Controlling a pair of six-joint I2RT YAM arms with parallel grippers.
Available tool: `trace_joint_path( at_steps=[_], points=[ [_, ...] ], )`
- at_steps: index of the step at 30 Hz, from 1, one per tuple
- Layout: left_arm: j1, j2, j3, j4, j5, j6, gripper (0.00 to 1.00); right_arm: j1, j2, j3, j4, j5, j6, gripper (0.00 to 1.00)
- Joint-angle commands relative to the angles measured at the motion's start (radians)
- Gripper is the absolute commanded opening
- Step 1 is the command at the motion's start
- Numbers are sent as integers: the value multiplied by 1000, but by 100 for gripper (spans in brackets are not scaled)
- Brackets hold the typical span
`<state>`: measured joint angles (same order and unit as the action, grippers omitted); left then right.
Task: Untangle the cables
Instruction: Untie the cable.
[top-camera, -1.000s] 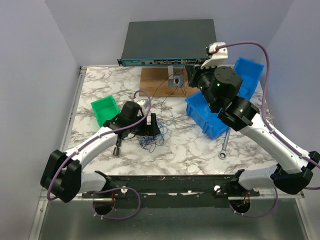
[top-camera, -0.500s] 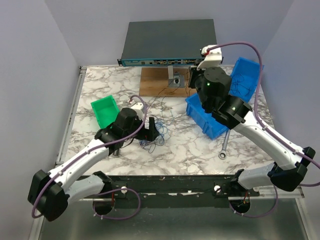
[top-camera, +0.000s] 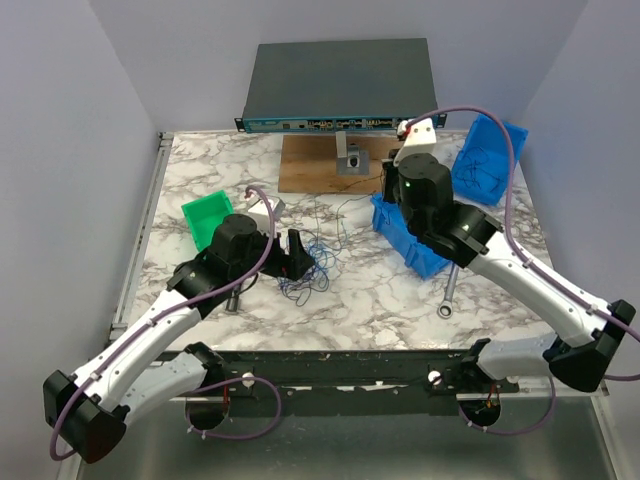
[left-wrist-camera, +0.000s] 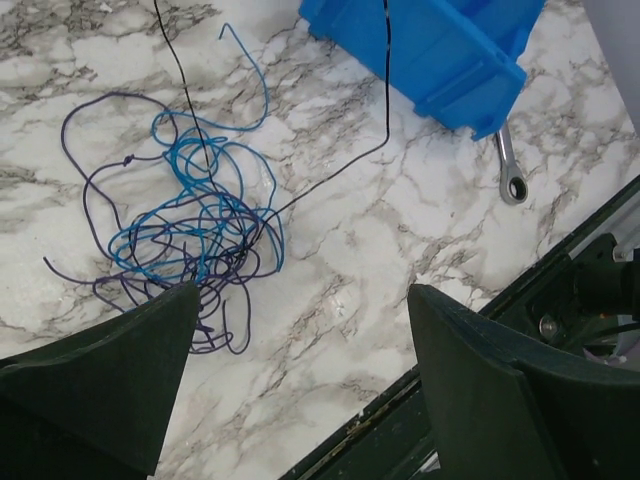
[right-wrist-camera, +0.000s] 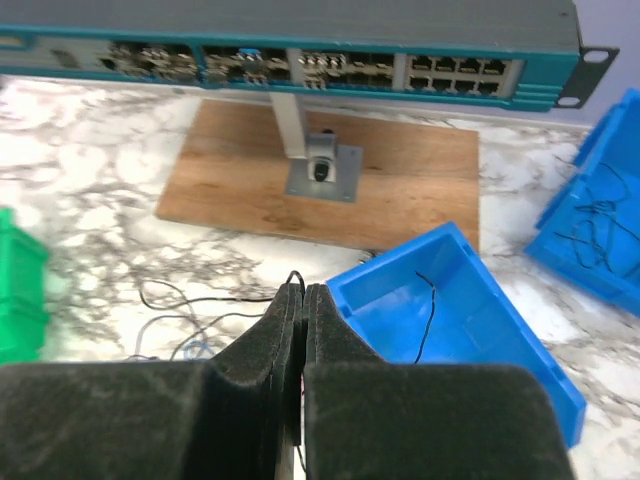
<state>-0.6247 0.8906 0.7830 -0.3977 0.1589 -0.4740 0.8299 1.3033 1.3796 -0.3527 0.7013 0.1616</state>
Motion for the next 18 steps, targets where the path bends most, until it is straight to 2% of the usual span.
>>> trace_joint_path(
  at_steps=[1, 4, 8, 14, 18],
  points=[
    [5, -6, 4, 163, 17, 27, 88, -2, -96, 4, -16, -159, 32, 1],
    [5, 5, -27, 301, 1, 36, 88, -2, -118, 30, -63, -234, 33, 1],
    [3, 55, -11, 376, -66, 69, 86, -3, -140, 69, -123, -355, 46, 1],
    [2, 139, -11, 554, 29, 91, 84, -3, -180, 86, -134, -455, 68, 1],
    [2, 174, 19, 580, 5, 110, 82, -3, -184, 96, -146, -484, 75, 1]
  ],
)
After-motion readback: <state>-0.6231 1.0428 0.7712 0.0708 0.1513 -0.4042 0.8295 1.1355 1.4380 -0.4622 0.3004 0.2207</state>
